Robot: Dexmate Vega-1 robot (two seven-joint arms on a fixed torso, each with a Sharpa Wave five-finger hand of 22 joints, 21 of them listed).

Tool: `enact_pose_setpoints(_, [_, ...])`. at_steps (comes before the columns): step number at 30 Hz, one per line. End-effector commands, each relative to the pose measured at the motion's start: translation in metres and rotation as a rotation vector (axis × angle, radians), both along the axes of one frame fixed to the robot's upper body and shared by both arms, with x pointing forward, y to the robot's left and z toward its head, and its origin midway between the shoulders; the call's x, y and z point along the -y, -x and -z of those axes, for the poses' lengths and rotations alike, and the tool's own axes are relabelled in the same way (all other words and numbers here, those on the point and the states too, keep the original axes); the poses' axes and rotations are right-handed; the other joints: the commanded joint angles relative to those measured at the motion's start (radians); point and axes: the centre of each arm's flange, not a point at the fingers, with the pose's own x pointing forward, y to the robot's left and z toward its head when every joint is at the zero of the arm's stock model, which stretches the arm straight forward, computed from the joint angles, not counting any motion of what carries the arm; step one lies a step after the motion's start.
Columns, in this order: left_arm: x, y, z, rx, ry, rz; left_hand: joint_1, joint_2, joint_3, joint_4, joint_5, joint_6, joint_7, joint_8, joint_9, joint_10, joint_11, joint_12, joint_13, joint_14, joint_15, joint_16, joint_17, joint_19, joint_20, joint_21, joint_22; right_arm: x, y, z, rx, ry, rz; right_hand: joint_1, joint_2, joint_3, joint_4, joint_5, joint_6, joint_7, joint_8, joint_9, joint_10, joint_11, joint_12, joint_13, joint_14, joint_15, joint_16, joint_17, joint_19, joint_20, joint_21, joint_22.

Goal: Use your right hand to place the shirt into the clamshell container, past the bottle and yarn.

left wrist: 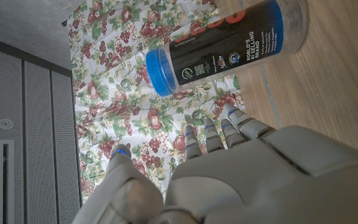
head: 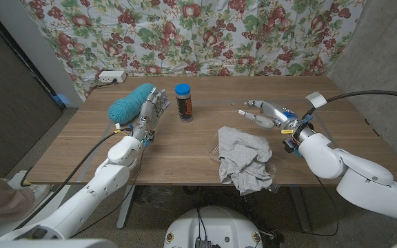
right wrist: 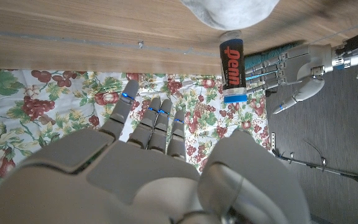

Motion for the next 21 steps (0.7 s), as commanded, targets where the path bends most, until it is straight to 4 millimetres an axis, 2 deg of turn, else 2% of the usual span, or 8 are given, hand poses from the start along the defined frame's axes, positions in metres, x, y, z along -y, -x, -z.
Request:
enact_pose_setpoints(1, [0.0, 0.0, -0.003, -0.003, 0.001, -0.004, 0.003, 0.007, -0.003, -0.001, 0.001, 0.007, -0.006, 0.001, 0.003, 0.007, -0.006, 0.002, 0.004, -0.007, -0.073, -0.003, 0.003, 0.004, -0.062, 0.003, 0.006, 0.005, -0.011, -0.01, 0.0, -0.151, -0.094, -0.013, 0.003, -0.002, 0.01, 0.005, -0.013, 0.003, -0.003, 0.001, -0.009, 0.005, -0.005, -0.004, -0.007, -0.05, -0.007, -0.003, -0.003, -0.005, -0.007, 0.002])
enact_pose_setpoints(5, [0.001, -0.001, -0.004, -0.003, 0.0, -0.002, 0.003, 0.007, -0.003, -0.001, 0.001, 0.007, -0.007, 0.001, 0.003, 0.007, -0.005, 0.002, 0.004, -0.008, -0.073, -0.003, 0.003, 0.004, -0.062, 0.003, 0.006, 0.008, -0.014, -0.012, 0.002, -0.205, -0.114, -0.023, 0.007, -0.003, 0.011, 0.005, 0.011, 0.008, 0.008, 0.0, -0.005, 0.001, -0.006, -0.009, -0.006, -0.048, -0.008, -0.008, 0.002, -0.009, -0.012, 0.002])
enact_pose_setpoints(11, [0.003, -0.003, -0.005, -0.002, 0.0, 0.001, 0.004, 0.007, -0.003, -0.002, 0.001, 0.008, -0.006, 0.001, 0.003, 0.007, -0.005, 0.002, 0.004, -0.008, -0.072, -0.003, 0.003, 0.004, -0.062, 0.003, 0.006, 0.011, -0.018, -0.014, -0.004, -0.265, -0.151, -0.028, 0.008, -0.003, 0.01, 0.005, 0.008, 0.009, 0.007, 0.0, -0.004, 0.002, -0.008, -0.012, -0.003, -0.051, -0.009, -0.011, 0.008, -0.014, -0.014, 0.002])
enact_pose_setpoints(14, [0.003, -0.004, -0.006, -0.003, -0.001, 0.002, 0.004, 0.007, -0.003, -0.002, 0.001, 0.006, -0.006, 0.0, 0.003, 0.007, -0.005, 0.002, 0.004, -0.009, -0.073, -0.003, 0.003, 0.004, -0.062, 0.003, 0.006, 0.012, -0.019, -0.015, 0.0, -0.283, -0.16, -0.035, 0.009, -0.003, 0.009, 0.005, 0.003, 0.011, 0.006, -0.001, -0.001, 0.006, -0.01, -0.017, 0.008, -0.05, -0.006, -0.016, 0.027, -0.022, -0.012, 0.002])
enact_pose_setpoints(21, [0.003, -0.005, -0.006, -0.006, -0.002, -0.001, 0.004, 0.007, -0.003, -0.002, 0.001, 0.007, -0.005, 0.0, 0.003, 0.007, -0.005, 0.002, 0.004, -0.009, -0.073, -0.002, 0.003, 0.004, -0.061, 0.003, 0.006, 0.012, -0.024, -0.016, 0.003, -0.275, -0.164, -0.042, 0.01, -0.003, 0.008, 0.006, -0.006, 0.01, 0.004, -0.003, -0.003, -0.003, -0.014, -0.022, 0.022, -0.058, -0.003, -0.022, 0.04, -0.026, -0.015, 0.002])
